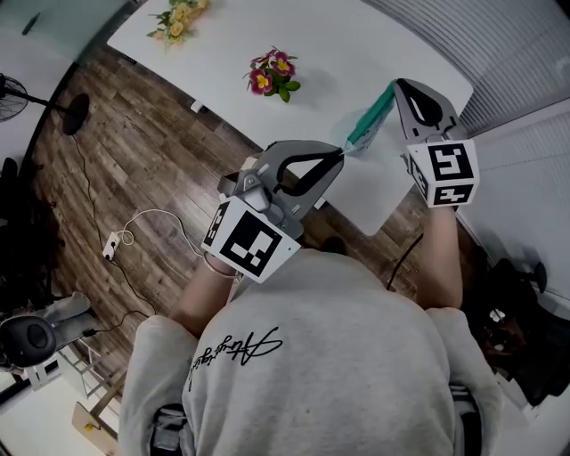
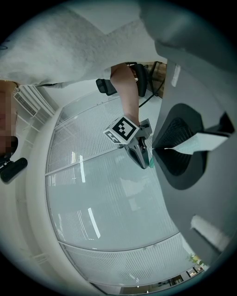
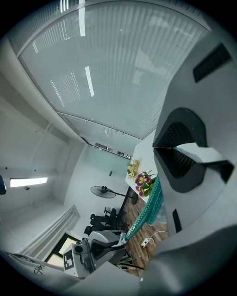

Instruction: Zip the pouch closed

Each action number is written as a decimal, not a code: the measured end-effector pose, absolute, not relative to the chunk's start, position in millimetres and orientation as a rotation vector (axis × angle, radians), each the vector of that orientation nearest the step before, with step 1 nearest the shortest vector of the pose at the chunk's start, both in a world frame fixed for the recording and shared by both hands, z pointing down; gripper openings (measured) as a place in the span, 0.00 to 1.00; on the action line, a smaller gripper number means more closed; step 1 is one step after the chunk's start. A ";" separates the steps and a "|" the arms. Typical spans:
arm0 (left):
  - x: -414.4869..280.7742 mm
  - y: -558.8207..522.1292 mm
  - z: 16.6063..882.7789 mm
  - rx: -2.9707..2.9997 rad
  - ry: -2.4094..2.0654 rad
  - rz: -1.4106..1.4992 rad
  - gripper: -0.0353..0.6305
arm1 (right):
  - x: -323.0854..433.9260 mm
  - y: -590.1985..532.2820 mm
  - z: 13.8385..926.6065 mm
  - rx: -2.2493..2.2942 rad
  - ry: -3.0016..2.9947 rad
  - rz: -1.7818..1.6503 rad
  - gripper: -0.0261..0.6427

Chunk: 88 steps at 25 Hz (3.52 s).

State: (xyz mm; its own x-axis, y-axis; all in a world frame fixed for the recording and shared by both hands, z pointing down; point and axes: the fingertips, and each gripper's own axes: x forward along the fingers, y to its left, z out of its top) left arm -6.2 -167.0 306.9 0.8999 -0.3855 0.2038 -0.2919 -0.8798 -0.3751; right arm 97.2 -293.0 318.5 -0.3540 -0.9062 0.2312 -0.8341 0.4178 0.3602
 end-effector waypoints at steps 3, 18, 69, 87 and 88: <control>-12.2 -169.0 308.5 -2.736 0.486 -0.388 0.06 | 93.8 -294.0 318.8 1.498 -2.270 -0.254 0.05; -37.2 -182.9 310.8 -2.768 0.355 -0.340 0.06 | 88.8 -295.4 318.9 1.611 -2.162 -0.240 0.05; 19.3 -228.3 376.2 -2.792 0.644 -0.592 0.06 | 167.6 -215.5 375.0 1.528 -2.353 -0.058 0.05; 27.1 -253.4 410.4 -2.807 0.891 -0.673 0.06 | 181.7 -267.5 413.8 1.402 -2.435 0.019 0.05; 27.2 -254.5 411.9 -2.805 0.904 -0.678 0.06 | 182.0 -269.8 415.8 1.395 -2.440 0.025 0.05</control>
State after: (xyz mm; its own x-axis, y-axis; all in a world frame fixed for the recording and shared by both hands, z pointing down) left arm 27.2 -254.5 411.9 0.7216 -0.5790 0.3796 -0.5264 -0.8149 -0.2423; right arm 182.0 -269.8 415.8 -0.4665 -0.8354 0.2905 -0.8411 0.5206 0.1464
